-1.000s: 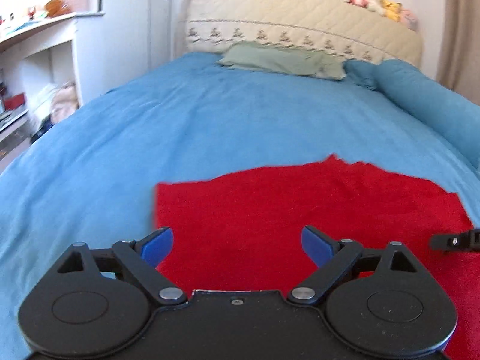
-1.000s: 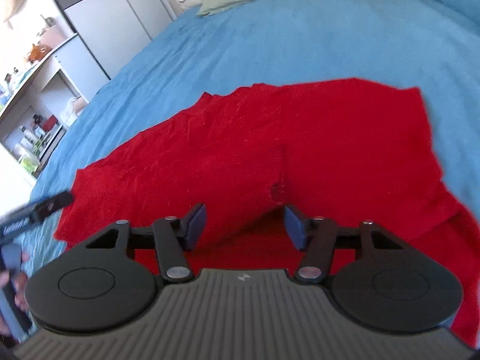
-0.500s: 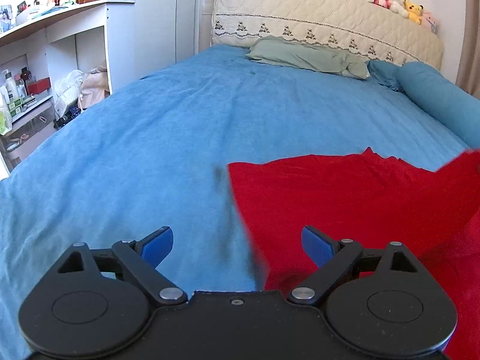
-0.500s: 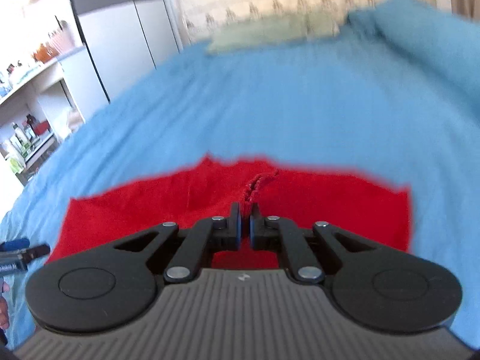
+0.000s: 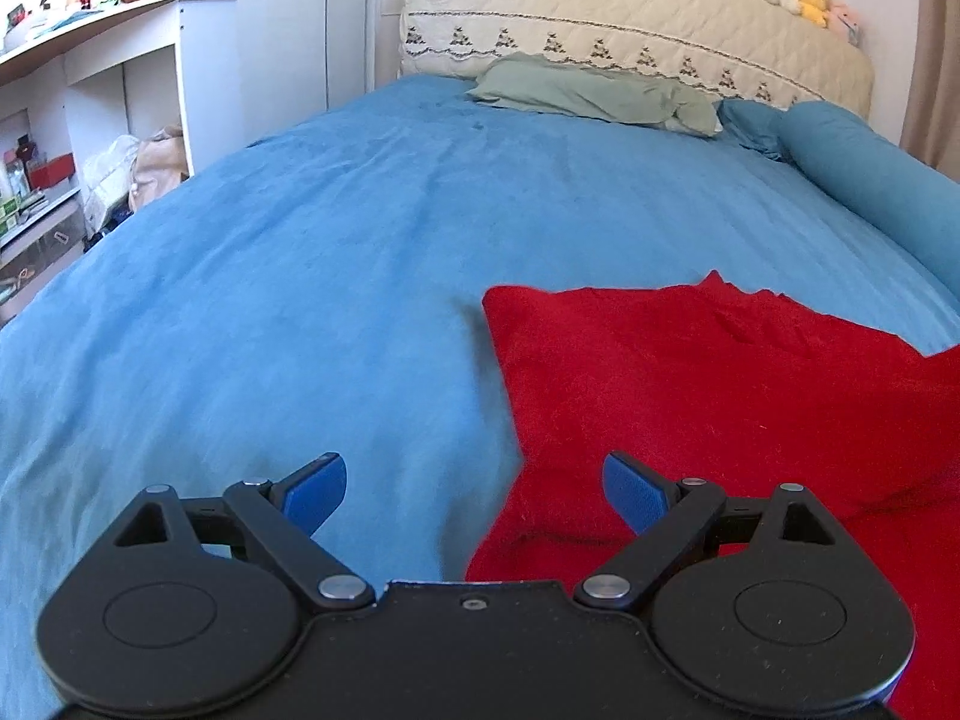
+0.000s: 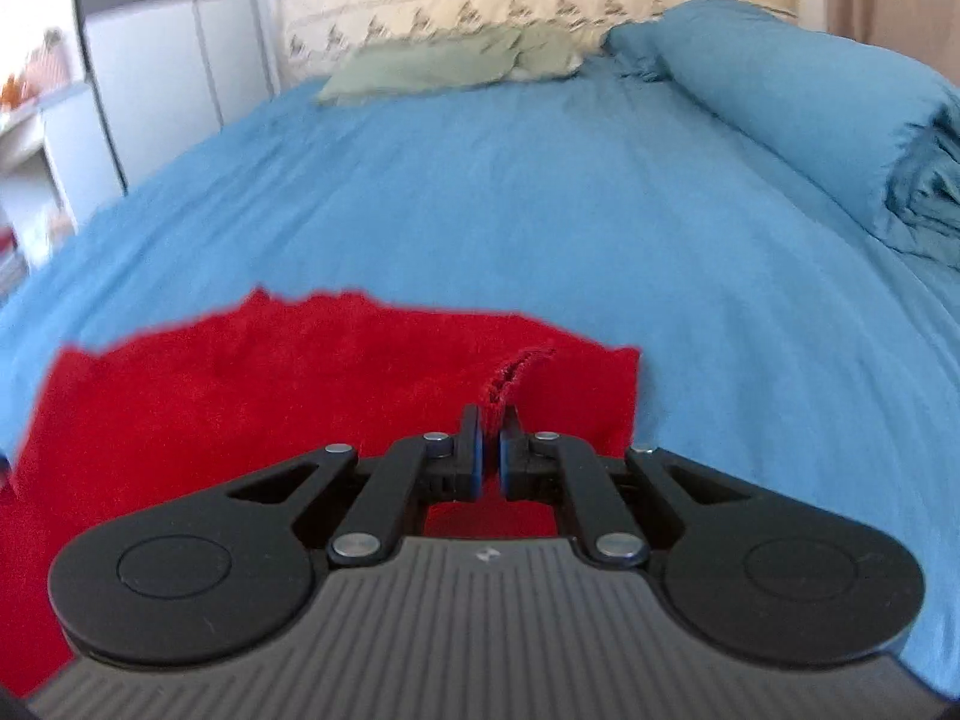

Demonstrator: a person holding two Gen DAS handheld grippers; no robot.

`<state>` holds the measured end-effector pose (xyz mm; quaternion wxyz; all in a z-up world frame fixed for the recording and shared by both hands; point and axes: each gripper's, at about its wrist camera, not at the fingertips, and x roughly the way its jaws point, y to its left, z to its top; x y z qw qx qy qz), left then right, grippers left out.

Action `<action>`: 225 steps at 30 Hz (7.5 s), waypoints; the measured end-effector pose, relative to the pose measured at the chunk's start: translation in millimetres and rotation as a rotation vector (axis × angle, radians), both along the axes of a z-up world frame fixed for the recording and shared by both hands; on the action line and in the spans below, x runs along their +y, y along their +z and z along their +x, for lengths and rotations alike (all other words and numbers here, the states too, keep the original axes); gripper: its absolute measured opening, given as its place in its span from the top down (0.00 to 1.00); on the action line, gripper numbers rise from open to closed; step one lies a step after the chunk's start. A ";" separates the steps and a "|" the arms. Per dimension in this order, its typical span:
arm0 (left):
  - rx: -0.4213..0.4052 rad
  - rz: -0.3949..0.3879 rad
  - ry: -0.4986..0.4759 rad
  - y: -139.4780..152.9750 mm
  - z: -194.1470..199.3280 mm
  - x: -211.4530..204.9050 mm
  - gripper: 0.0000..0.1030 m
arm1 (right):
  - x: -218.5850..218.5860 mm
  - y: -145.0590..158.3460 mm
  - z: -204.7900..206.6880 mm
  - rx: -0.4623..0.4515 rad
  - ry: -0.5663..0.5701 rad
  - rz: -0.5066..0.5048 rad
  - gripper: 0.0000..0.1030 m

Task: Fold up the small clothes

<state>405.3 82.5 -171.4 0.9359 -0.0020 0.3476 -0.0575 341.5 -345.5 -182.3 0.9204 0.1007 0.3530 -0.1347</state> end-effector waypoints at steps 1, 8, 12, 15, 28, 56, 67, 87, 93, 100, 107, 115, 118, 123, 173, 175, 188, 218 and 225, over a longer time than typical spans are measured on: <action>-0.001 0.001 -0.003 0.1 1.4 -0.8 0.08 | -2.2 2.4 -2.8 -0.010 -0.016 -0.012 0.80; -0.014 -0.025 -0.030 5.7 13.5 -18.3 0.08 | -5.0 -21.9 -4.9 0.094 -0.023 -0.096 0.56; -0.059 -0.054 -0.108 15.2 23.1 -41.7 0.08 | 9.4 -1.0 -25.3 -0.098 -0.066 -0.137 0.00; -0.066 -0.116 -0.175 10.4 39.5 -59.6 0.08 | 32.6 -1.0 -23.1 -0.131 0.021 -0.147 0.00; 0.042 -0.017 -0.174 -33.1 78.8 -78.0 0.00 | 34.9 -76.9 -6.2 0.026 0.105 -0.065 0.00; 0.147 -0.117 -0.015 63.8 -209.3 25.7 0.00 | 46.0 88.2 -249.5 0.043 0.068 0.050 0.00; 0.375 -0.287 0.012 -5.1 -258.4 44.7 0.16 | 54.1 44.9 -358.7 0.273 0.055 0.099 0.00; 0.369 -0.230 -0.068 -9.0 -266.3 38.9 0.77 | 53.5 7.9 -371.6 0.381 0.038 0.129 0.07; 0.361 -0.224 -0.081 -5.9 -269.0 36.7 0.91 | 50.7 4.7 -368.4 0.395 0.040 0.137 0.08; 0.349 -0.221 -0.084 -3.0 -270.8 35.4 0.92 | 50.8 0.7 -360.6 0.395 0.044 0.180 0.25; 0.325 -0.254 -0.094 7.6 -272.8 35.2 0.93 | 60.1 1.6 -354.1 0.376 0.096 0.208 0.77; 0.192 -0.423 -0.101 65.4 -253.8 40.9 0.94 | 44.0 47.3 -350.8 0.192 0.061 0.301 0.79; 0.121 -0.458 -0.113 91.5 -220.4 37.4 0.94 | 29.7 75.8 -333.8 0.082 0.046 0.341 0.79; 0.022 -0.495 -0.080 122.7 -128.1 25.5 0.94 | -0.9 118.6 -266.2 -0.068 0.042 0.359 0.79; 0.111 -0.018 -0.053 -13.4 38.7 -65.3 0.00 | 19.3 -51.7 -23.5 0.021 0.127 -0.007 0.00; 0.091 -0.024 -0.065 -4.2 20.8 -65.5 0.00 | 22.0 -42.5 -38.6 -0.008 0.102 0.000 0.00; 0.061 0.004 -0.176 3.7 -38.5 -136.7 0.00 | 37.4 -34.3 -146.0 0.089 -0.123 0.061 0.00; 0.135 0.058 -0.121 -31.3 51.7 -197.7 0.00 | 17.9 -48.7 -153.7 -0.041 -0.518 0.306 0.11; 0.153 0.042 -0.114 -28.8 53.9 -195.1 0.00 | 12.9 -48.4 -139.8 -0.055 -0.474 0.317 0.26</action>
